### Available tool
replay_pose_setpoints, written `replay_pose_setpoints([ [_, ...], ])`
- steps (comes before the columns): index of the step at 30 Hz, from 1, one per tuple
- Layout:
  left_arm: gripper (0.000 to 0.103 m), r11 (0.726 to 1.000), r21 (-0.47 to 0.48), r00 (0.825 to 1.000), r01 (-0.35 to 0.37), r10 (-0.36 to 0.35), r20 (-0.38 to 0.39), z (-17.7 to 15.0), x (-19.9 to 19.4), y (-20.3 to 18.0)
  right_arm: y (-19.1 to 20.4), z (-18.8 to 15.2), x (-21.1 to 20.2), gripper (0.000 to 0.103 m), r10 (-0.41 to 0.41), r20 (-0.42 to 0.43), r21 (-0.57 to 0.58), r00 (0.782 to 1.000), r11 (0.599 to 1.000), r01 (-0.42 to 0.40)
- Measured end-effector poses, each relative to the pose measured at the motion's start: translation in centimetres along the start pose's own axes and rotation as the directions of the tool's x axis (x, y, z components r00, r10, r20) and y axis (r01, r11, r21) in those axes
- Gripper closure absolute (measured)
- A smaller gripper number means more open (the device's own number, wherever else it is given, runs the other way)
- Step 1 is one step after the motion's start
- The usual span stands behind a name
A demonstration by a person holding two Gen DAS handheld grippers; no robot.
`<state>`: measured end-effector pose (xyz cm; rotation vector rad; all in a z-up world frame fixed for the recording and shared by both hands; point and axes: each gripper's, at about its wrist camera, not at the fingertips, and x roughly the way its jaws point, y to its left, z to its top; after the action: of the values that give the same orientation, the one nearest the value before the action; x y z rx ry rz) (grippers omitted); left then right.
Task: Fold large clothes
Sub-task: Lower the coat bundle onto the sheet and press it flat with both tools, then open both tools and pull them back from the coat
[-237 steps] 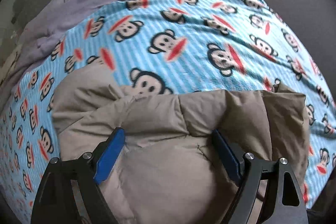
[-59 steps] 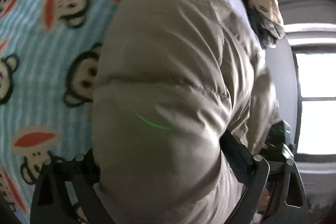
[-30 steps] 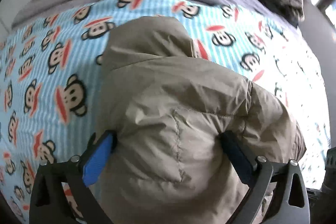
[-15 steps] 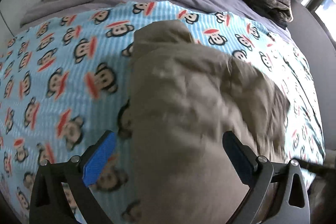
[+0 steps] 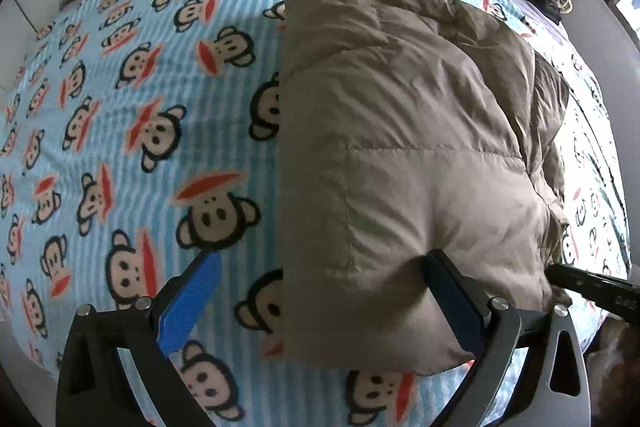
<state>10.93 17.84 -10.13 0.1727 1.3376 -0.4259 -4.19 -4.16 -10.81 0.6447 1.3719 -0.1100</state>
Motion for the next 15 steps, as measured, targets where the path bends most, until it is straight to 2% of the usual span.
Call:
replay_pose_setpoints([
  [9, 0.002, 1.0, -0.007, 1.0, 0.004, -0.004, 0.005, -0.4, -1.7, -0.4, -0.5, -2.6, -3.6, 0.098, -0.015, 0.07, 0.048, 0.997, 0.999, 0.012],
  [15, 0.002, 1.0, -0.018, 0.999, -0.016, 0.016, 0.038, -0.8, -3.4, -0.9, -0.6, -3.3, -4.2, 0.098, -0.008, 0.071, 0.056, 0.997, 0.998, 0.004],
])
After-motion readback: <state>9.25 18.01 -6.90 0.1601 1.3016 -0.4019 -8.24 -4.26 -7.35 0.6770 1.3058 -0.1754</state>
